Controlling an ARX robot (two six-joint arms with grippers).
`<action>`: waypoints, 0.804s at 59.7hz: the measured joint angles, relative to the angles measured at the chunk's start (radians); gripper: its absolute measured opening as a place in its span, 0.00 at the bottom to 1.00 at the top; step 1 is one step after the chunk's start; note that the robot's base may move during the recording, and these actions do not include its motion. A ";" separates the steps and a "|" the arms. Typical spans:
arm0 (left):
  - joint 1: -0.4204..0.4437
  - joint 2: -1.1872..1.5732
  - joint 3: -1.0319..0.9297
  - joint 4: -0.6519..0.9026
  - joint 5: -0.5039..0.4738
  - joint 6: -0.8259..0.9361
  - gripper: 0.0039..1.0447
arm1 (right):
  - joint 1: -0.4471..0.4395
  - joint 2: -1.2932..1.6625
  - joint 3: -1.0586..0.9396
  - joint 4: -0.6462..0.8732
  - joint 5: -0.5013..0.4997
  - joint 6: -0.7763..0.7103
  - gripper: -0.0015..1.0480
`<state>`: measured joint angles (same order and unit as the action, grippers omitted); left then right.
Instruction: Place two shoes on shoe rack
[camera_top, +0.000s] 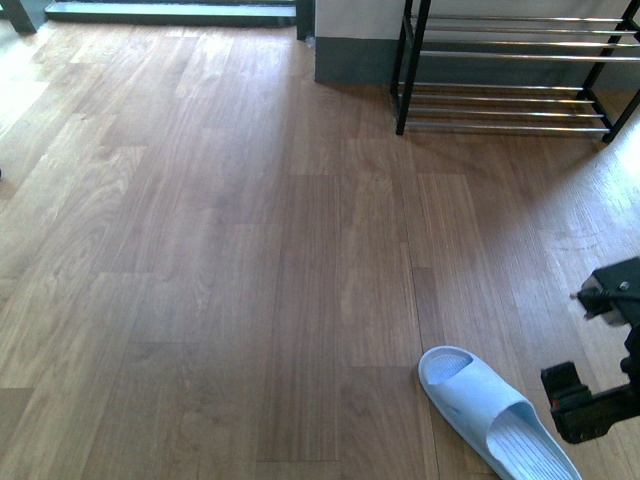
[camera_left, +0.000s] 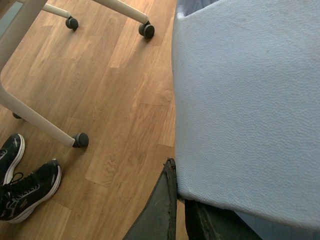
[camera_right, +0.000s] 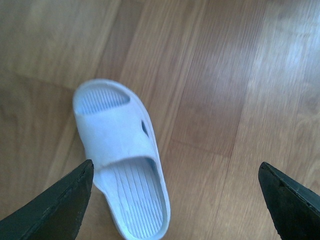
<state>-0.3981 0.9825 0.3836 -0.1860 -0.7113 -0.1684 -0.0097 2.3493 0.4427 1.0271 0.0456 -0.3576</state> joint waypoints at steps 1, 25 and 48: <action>0.000 0.000 0.000 0.000 0.000 0.000 0.01 | -0.011 0.047 0.018 0.008 0.000 -0.014 0.91; 0.000 0.000 0.000 0.000 0.000 0.000 0.01 | -0.082 0.423 0.227 0.090 -0.024 -0.152 0.91; 0.000 0.000 0.000 0.000 0.000 0.000 0.01 | -0.060 0.517 0.364 0.055 -0.084 -0.129 0.91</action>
<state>-0.3981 0.9825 0.3836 -0.1860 -0.7113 -0.1684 -0.0700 2.8658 0.8070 1.0817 -0.0387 -0.4866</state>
